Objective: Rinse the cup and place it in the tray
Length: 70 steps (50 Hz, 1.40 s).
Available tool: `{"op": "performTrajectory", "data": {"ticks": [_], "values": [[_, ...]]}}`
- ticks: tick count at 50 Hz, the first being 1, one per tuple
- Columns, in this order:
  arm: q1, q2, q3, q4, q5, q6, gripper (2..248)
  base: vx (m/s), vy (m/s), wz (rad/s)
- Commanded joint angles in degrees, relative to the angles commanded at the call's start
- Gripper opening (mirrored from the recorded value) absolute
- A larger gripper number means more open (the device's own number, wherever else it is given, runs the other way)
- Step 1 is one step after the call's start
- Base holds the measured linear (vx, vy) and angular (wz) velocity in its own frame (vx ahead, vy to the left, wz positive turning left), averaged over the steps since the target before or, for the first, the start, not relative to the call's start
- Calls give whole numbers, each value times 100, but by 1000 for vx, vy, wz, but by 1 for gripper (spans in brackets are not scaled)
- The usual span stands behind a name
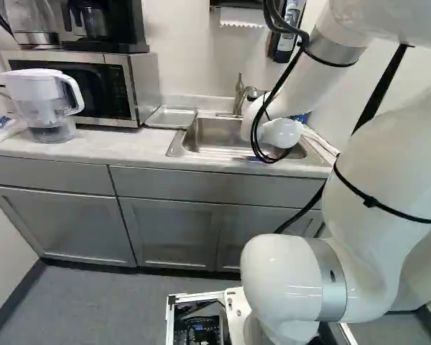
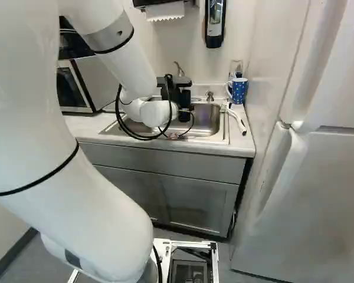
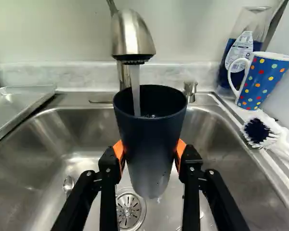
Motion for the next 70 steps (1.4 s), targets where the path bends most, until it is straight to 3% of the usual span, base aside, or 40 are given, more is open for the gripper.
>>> {"op": "performTrajectory", "data": {"ticks": [53, 70], "values": [[2, -1, -1, 0, 0, 0, 122, 0, 0, 0], [93, -71, -71, 0, 0, 0, 122, 0, 0, 0]]}}
